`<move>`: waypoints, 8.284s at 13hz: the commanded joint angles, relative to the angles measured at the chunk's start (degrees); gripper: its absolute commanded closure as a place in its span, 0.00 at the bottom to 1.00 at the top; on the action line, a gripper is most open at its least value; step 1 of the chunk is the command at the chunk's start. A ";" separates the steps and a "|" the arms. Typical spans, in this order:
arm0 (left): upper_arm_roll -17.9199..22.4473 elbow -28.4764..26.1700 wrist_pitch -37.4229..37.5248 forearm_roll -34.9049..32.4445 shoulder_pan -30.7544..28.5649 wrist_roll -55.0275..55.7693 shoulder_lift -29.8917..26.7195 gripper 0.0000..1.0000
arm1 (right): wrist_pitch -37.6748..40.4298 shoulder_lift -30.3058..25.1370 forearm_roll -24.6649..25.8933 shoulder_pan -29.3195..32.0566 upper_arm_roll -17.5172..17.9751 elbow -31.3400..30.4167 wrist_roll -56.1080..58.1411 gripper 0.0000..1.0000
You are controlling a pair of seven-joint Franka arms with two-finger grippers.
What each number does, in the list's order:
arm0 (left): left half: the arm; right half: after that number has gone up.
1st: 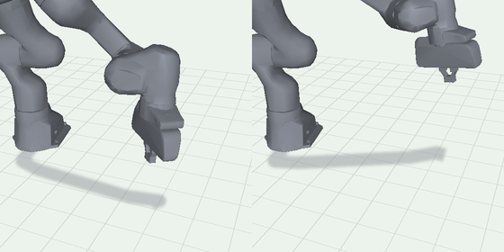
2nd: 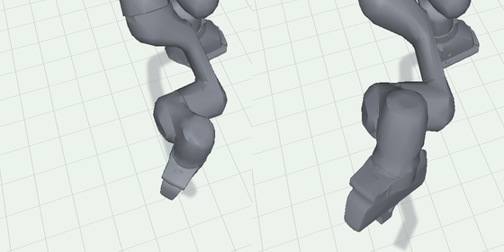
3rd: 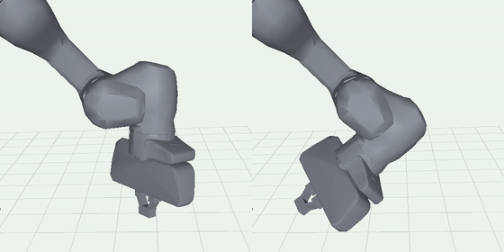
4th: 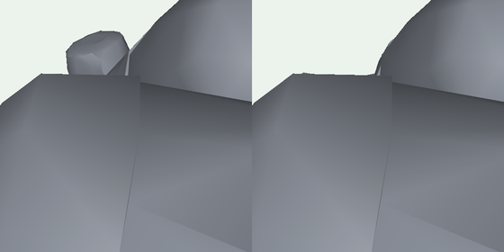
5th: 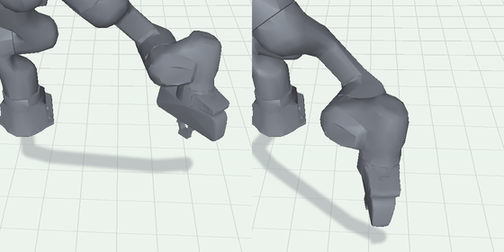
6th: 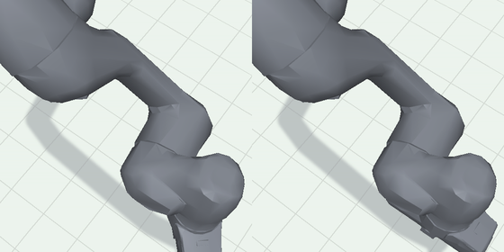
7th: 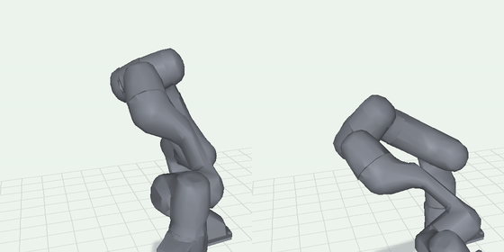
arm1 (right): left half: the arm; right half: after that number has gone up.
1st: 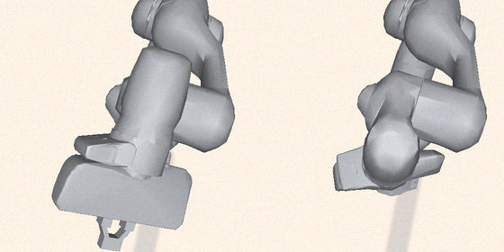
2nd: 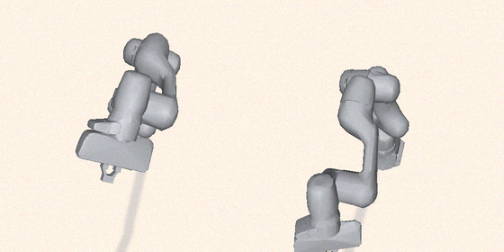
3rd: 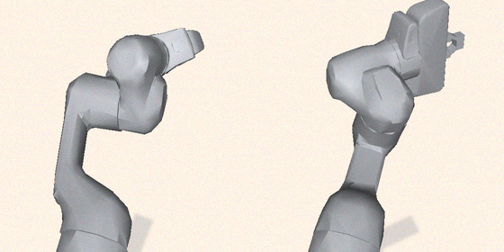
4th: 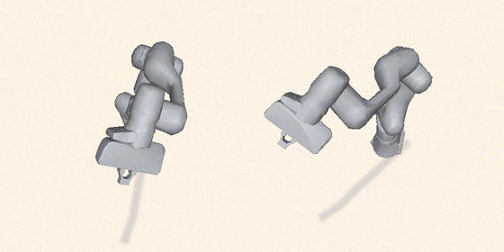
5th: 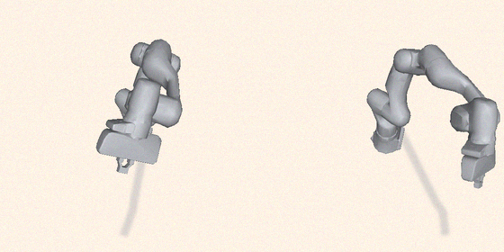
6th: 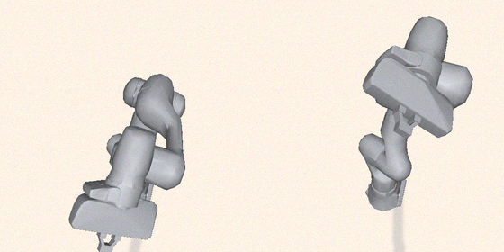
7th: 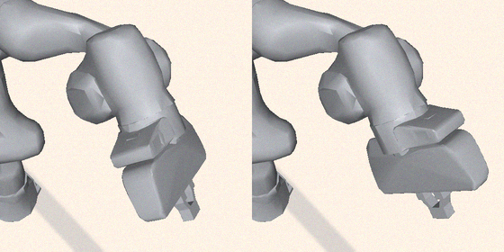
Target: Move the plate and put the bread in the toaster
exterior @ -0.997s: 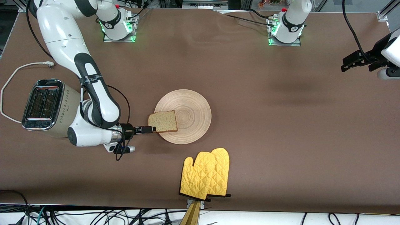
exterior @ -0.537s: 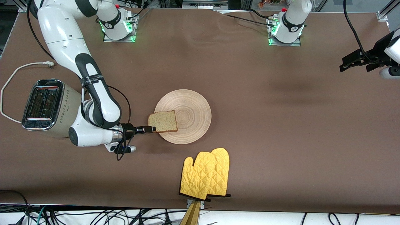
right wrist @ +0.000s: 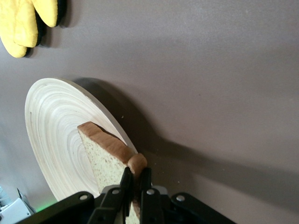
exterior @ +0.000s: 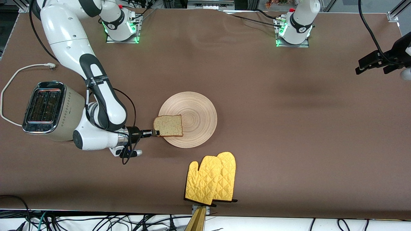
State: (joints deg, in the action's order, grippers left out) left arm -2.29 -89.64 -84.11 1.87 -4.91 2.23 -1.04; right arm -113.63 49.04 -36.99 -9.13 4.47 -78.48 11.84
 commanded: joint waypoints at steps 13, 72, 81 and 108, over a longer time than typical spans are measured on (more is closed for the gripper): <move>-0.08 2.46 1.23 -4.68 0.16 0.49 3.32 0.00 | 21.23 -12.29 10.79 0.95 -5.24 2.72 -7.88 1.00; 0.00 3.86 1.22 -5.04 0.08 0.49 3.76 0.00 | 27.59 -10.10 34.62 2.89 -30.93 14.14 3.89 0.01; 0.00 3.86 1.14 -5.12 -0.19 0.49 3.76 0.00 | 34.18 -19.07 26.46 2.10 -26.89 14.50 3.81 0.00; 0.00 3.95 1.22 -5.74 -0.28 -0.04 3.59 0.00 | 22.66 -45.61 36.73 13.69 -0.88 -9.58 -1.29 0.00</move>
State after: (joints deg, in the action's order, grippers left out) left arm -2.19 -87.54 -84.04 -1.75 -5.30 2.23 1.95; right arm -89.71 5.83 -1.24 2.97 1.12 -84.94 11.74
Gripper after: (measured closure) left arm 0.000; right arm 0.000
